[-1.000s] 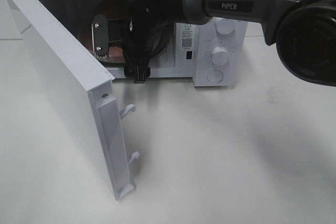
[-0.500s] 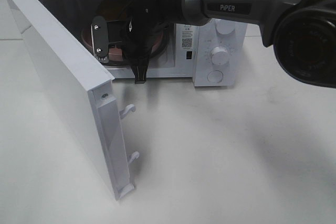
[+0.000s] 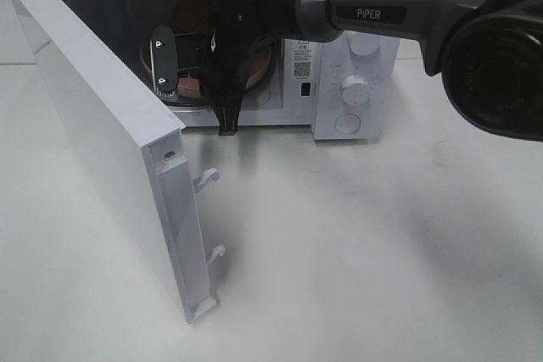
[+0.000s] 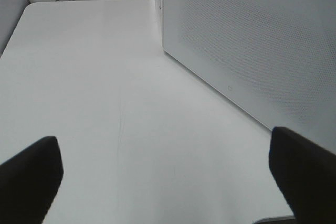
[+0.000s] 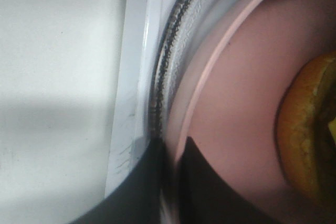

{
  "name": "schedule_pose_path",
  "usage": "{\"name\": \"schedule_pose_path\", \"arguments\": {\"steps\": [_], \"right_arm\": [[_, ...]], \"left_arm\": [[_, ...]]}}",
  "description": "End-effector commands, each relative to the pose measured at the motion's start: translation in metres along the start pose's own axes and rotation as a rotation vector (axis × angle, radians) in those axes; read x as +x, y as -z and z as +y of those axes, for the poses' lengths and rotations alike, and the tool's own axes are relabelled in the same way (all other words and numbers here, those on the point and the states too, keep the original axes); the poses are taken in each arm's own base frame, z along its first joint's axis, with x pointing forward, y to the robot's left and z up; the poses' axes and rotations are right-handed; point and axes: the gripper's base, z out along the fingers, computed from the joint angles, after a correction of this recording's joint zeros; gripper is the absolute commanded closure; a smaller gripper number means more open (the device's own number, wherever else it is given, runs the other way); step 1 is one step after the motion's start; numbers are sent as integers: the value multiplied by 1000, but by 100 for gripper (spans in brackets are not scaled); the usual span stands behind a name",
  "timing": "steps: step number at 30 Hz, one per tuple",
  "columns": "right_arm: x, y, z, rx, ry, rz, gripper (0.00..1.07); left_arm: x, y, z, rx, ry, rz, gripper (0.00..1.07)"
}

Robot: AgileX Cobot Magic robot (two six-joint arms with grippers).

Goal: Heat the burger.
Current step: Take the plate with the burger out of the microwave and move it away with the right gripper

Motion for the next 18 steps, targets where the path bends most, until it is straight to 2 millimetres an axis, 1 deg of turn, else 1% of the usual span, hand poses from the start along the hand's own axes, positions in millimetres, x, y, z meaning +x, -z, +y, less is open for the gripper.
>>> {"name": "schedule_pose_path", "arguments": {"steps": [1,7,9,10,11,12,13,17,18], "right_arm": [[-7,3,-1,9,45,-19,107],[-12,15,-3,-6,122,-36,107],[-14,25,-7,0,170,-48,107],[-14,25,-7,0,170,-48,107],[-17,32,-11,10,167,-67,107],[-17,32,-11,10,167,-67,107],[-18,39,-13,18,173,-78,107],[-17,43,-10,17,196,-85,107],[-15,46,-6,21,229,-85,107]], "left_arm": [[1,0,0,-4,3,-7,7],[1,0,0,-4,3,-7,7],[1,0,0,-4,3,-7,7],[1,0,0,-4,3,-7,7],[1,0,0,-4,3,-7,7],[1,0,0,-4,3,-7,7],[1,0,0,-4,3,-7,7],[1,0,0,-3,2,-7,7],[1,0,0,-3,2,-7,7]]}}
